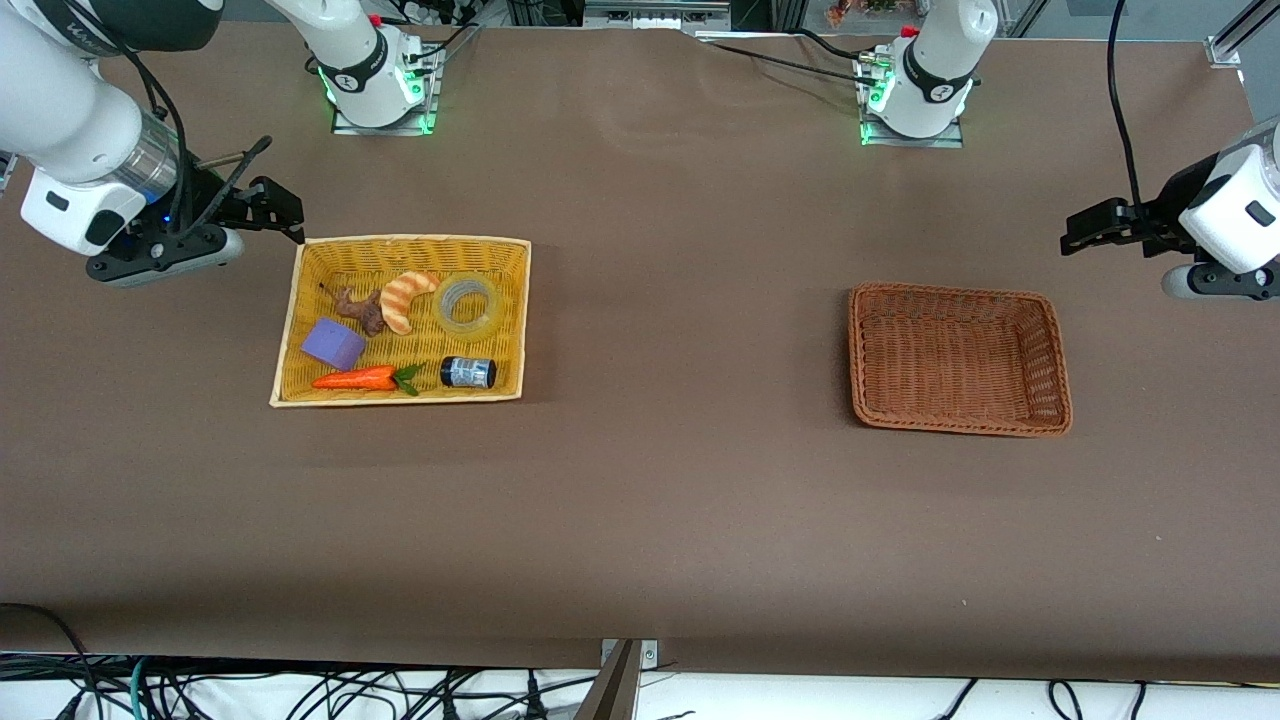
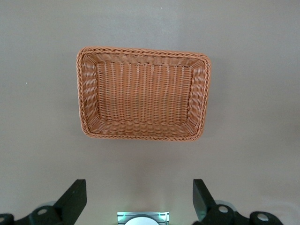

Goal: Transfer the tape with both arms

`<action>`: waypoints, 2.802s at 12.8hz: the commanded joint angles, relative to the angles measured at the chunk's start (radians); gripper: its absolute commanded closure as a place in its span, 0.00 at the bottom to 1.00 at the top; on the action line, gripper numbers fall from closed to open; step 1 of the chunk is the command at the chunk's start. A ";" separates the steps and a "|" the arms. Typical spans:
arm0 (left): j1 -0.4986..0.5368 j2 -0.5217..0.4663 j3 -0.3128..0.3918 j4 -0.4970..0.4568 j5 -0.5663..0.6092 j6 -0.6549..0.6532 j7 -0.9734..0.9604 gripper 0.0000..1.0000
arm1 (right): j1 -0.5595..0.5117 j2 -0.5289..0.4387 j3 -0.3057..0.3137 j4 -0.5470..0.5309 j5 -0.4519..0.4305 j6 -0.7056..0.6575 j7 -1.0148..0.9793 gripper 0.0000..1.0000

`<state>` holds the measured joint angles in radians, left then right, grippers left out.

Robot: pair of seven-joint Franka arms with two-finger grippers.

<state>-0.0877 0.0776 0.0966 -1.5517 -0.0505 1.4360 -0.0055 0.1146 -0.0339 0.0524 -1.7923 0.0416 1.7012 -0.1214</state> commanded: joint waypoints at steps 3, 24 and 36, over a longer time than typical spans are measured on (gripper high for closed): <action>0.000 0.018 0.000 0.025 -0.006 -0.003 0.016 0.00 | -0.001 0.008 0.007 0.034 0.007 -0.045 -0.006 0.00; 0.002 0.018 0.000 0.025 -0.006 -0.003 0.016 0.00 | 0.002 0.031 0.006 -0.019 -0.019 0.018 0.002 0.00; 0.002 0.018 0.000 0.025 -0.006 -0.003 0.016 0.00 | 0.003 0.040 0.001 -0.048 -0.026 0.031 0.051 0.00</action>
<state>-0.0879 0.0844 0.0966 -1.5516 -0.0505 1.4361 -0.0055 0.1189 0.0149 0.0521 -1.8037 0.0278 1.7090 -0.0946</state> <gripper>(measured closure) 0.000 0.000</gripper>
